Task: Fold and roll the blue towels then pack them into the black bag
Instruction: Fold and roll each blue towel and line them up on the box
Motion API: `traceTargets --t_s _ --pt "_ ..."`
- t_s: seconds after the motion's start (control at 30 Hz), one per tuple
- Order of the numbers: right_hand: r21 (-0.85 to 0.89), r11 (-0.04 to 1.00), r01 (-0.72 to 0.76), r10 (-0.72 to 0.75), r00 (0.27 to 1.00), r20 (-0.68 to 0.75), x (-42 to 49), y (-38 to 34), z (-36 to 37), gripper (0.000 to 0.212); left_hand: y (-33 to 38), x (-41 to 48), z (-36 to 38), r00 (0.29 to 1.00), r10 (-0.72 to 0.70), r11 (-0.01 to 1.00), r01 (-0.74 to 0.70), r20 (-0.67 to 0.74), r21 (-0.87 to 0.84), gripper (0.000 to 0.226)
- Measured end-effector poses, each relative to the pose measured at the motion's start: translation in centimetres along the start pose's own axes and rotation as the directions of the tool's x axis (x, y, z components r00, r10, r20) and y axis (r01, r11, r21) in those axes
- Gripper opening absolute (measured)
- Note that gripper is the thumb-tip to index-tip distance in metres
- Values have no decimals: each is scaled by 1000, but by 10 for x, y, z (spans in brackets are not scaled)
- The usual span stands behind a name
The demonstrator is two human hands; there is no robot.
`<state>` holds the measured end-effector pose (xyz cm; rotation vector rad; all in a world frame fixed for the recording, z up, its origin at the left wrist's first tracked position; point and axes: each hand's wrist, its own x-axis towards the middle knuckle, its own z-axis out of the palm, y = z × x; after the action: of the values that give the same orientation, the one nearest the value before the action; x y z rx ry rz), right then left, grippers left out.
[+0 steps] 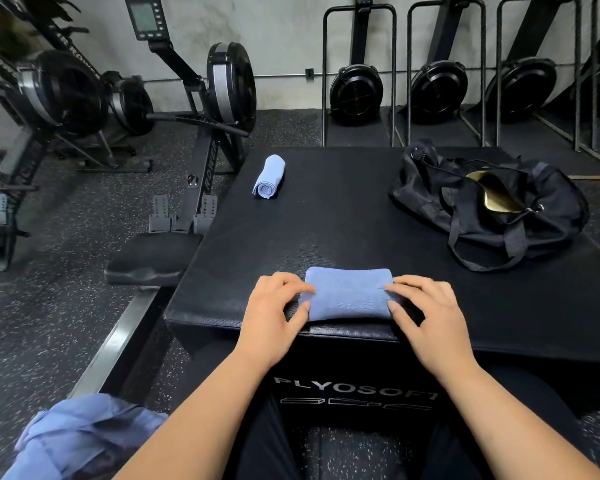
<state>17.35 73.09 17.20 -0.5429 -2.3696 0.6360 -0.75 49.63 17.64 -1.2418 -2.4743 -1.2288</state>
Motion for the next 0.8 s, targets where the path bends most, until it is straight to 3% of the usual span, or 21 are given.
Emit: traceTargets --t_s 0.13,0.3,0.53,0.67,0.8 --pt "-56 996 70 -71 997 -27 0 3 2 18 -3 -1 4 993 116 984 -112 -22 137 17" --pt "-107 994 15 -2 992 125 0 10 3 44 -8 0 5 996 22 989 -34 86 144 40" --pt "35 998 -57 53 993 107 1 8 0 23 -5 0 0 989 -106 992 112 108 -52 27" --pt "58 995 -78 74 995 62 -1 6 2 14 -4 -1 0 989 -85 995 89 118 -37 28" --pt "19 1000 -6 6 999 -32 0 -4 -2 13 2 -1 -1 1000 -17 1000 17 18 -5 15"
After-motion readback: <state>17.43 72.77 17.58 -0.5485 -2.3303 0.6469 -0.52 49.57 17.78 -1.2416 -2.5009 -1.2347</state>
